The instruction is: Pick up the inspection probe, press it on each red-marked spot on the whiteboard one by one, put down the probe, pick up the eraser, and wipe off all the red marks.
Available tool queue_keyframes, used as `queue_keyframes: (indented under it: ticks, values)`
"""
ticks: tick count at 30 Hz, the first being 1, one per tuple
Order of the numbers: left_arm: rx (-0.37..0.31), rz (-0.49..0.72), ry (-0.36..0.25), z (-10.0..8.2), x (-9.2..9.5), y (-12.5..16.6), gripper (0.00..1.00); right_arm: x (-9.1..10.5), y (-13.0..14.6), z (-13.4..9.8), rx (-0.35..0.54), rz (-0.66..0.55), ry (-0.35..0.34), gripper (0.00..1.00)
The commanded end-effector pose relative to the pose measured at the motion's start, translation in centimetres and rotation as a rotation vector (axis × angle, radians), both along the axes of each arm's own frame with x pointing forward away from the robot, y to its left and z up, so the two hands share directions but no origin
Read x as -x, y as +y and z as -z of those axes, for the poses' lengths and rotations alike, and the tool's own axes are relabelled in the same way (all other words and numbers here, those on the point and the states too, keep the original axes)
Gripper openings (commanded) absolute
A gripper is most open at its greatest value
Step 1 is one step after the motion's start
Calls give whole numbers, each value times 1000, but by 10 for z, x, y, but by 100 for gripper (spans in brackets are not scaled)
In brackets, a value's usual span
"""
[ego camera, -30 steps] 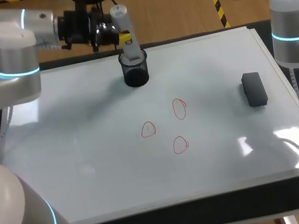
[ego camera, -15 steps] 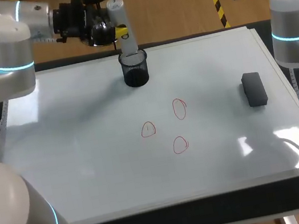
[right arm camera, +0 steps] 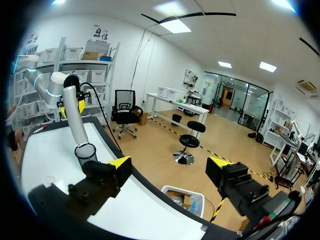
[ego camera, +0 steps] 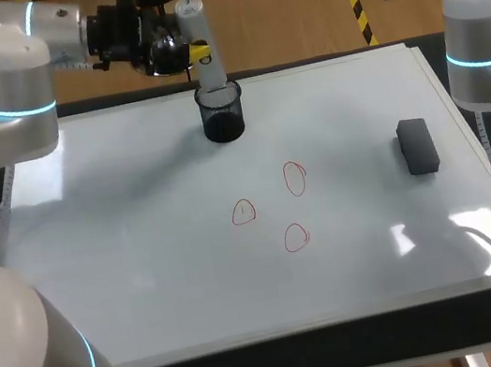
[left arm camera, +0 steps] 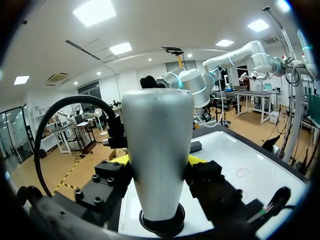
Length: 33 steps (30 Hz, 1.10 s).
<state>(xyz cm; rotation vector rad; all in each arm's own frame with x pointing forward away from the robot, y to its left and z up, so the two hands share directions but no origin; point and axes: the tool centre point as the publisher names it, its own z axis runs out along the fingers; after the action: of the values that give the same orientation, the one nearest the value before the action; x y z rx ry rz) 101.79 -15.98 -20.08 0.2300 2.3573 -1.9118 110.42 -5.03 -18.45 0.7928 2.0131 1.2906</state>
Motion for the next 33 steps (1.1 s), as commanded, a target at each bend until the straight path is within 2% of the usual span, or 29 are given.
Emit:
queue_keyframes:
  ticks: [1,9,16,22,33]
  values:
    - [-2,-2,0,-2,1,0,0,0,0,0,0,0,0,100]
    - [-10,-5,8,0,4,-6,0,0,0,0,0,0,0,100]
    - [-11,21,9,-4,18,-17,0,0,0,0,0,0,0,100]
    - [-34,51,-14,-10,35,-32,0,0,0,0,0,0,0,100]
    - [-42,49,-10,-12,53,-37,0,0,0,0,0,0,0,100]
